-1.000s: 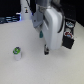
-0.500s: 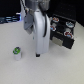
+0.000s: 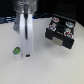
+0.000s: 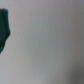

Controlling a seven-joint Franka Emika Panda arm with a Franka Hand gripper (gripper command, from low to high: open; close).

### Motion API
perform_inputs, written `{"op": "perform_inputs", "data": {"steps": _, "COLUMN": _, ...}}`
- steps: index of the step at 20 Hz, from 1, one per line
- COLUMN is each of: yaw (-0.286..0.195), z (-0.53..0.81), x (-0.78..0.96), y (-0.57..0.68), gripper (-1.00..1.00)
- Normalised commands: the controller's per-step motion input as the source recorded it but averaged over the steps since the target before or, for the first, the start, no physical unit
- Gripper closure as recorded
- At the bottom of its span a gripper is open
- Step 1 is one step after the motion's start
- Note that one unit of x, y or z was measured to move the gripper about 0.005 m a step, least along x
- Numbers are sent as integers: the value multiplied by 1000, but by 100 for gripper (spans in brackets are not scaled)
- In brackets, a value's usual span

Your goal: Open the kcup holder, insert the kcup into the holder, and close the kcup holder

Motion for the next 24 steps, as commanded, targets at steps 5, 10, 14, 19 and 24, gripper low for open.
{"op": "perform_inputs", "data": {"steps": 5, "yaw": -256, "z": -329, "x": -252, "y": -555, "gripper": -100}}
{"op": "perform_inputs", "data": {"steps": 10, "yaw": -266, "z": -358, "x": -94, "y": -554, "gripper": -100}}
{"op": "perform_inputs", "data": {"steps": 14, "yaw": -262, "z": -357, "x": 15, "y": -484, "gripper": -100}}
{"op": "perform_inputs", "data": {"steps": 19, "yaw": -42, "z": -51, "x": 2, "y": 18, "gripper": -100}}
{"op": "perform_inputs", "data": {"steps": 24, "yaw": 0, "z": 117, "x": -130, "y": 422, "gripper": -100}}
